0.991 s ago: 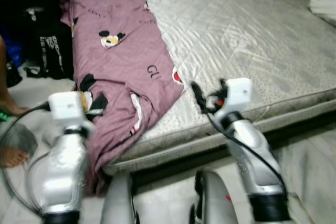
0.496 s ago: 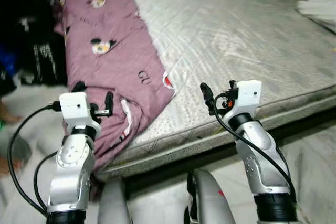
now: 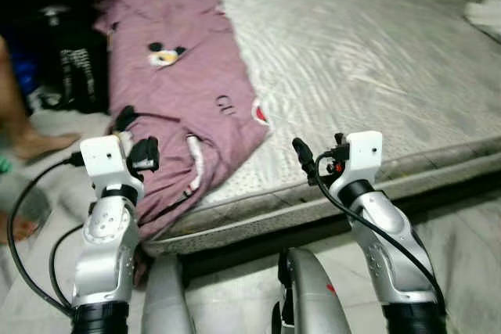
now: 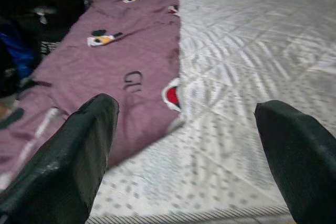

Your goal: Clean up the room

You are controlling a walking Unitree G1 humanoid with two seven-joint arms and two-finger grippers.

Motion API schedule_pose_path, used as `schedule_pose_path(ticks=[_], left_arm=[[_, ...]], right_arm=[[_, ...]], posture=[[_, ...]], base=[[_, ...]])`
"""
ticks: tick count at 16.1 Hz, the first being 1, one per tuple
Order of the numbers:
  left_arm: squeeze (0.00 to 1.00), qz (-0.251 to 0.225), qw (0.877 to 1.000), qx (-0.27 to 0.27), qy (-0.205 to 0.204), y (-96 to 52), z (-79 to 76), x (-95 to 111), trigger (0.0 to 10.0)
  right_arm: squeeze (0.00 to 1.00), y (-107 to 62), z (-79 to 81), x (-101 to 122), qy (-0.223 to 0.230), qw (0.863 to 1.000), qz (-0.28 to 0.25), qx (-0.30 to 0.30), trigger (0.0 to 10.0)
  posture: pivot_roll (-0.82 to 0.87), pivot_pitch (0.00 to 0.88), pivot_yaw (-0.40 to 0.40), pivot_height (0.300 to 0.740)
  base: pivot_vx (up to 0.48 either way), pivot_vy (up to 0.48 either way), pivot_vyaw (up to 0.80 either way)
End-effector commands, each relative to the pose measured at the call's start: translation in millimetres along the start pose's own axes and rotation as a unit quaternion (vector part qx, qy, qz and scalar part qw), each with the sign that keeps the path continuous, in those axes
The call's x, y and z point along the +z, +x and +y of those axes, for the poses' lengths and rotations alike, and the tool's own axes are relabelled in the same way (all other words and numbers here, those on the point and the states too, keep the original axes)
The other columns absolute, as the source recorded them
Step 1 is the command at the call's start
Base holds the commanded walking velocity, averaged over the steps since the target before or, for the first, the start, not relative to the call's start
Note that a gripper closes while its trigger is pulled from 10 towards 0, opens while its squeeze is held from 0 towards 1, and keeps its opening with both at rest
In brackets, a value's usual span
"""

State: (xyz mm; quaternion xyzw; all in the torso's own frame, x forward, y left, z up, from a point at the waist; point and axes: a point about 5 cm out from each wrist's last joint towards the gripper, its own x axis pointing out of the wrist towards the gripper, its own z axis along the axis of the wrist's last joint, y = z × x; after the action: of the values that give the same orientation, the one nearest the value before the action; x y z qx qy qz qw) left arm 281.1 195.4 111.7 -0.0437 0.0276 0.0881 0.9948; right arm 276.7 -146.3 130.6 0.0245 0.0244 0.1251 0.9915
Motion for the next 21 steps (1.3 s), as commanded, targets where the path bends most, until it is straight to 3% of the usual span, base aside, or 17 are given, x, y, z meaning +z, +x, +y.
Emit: schedule_pose_path(ticks=[1, 4, 9, 15, 16, 21], left_arm=[[0.00, 0.008, 1.000, 0.010, -0.012, 7.5, -0.7, -4.2, 10.0], [0.00, 0.006, 0.999, 0.033, -0.026, 31.1, -3.3, 0.1, 10.0], [0.00, 0.028, 0.996, 0.084, -0.030, 58.8, 13.0, -4.1, 10.0], [0.00, 0.092, 0.990, 0.102, -0.029, 74.3, 20.9, -16.9, 10.0], [0.00, 0.127, 0.987, 0.090, -0.031, 77.6, 15.2, -22.5, 10.0], [0.00, 0.168, 0.986, -0.010, 0.002, 84.3, -25.4, -24.9, 10.0]], right_arm=[[0.00, -6.1, -9.0, 5.8, -0.007, 1.000, 0.001, -0.020, 10.0], [0.00, -20.9, -21.7, 7.1, -0.028, 0.999, 0.014, -0.036, 10.0], [0.00, -53.0, -45.5, 14.8, -0.070, 0.995, 0.044, -0.054, 10.0], [0.00, -63.1, -54.0, 19.0, -0.085, 0.993, 0.060, -0.063, 10.0], [0.00, -64.5, -58.2, 20.8, -0.089, 0.992, 0.061, -0.069, 10.0], [0.00, -64.3, -52.8, 19.6, -0.087, 0.992, 0.061, -0.066, 10.0]], posture=[[-0.16, 0.151, -0.035, 0.566], [-0.22, 0.184, -0.047, 0.566], [-0.30, 0.234, -0.068, 0.531], [-0.34, 0.243, -0.075, 0.531], [-0.35, 0.239, -0.072, 0.531], [-0.36, 0.220, -0.068, 0.531]], base=[[0.000, 0.000, 0.00], [0.000, 0.000, 0.00], [0.000, 0.000, 0.00], [0.000, 0.000, 0.00], [0.000, 0.000, 0.00], [0.000, 0.000, 0.00]])
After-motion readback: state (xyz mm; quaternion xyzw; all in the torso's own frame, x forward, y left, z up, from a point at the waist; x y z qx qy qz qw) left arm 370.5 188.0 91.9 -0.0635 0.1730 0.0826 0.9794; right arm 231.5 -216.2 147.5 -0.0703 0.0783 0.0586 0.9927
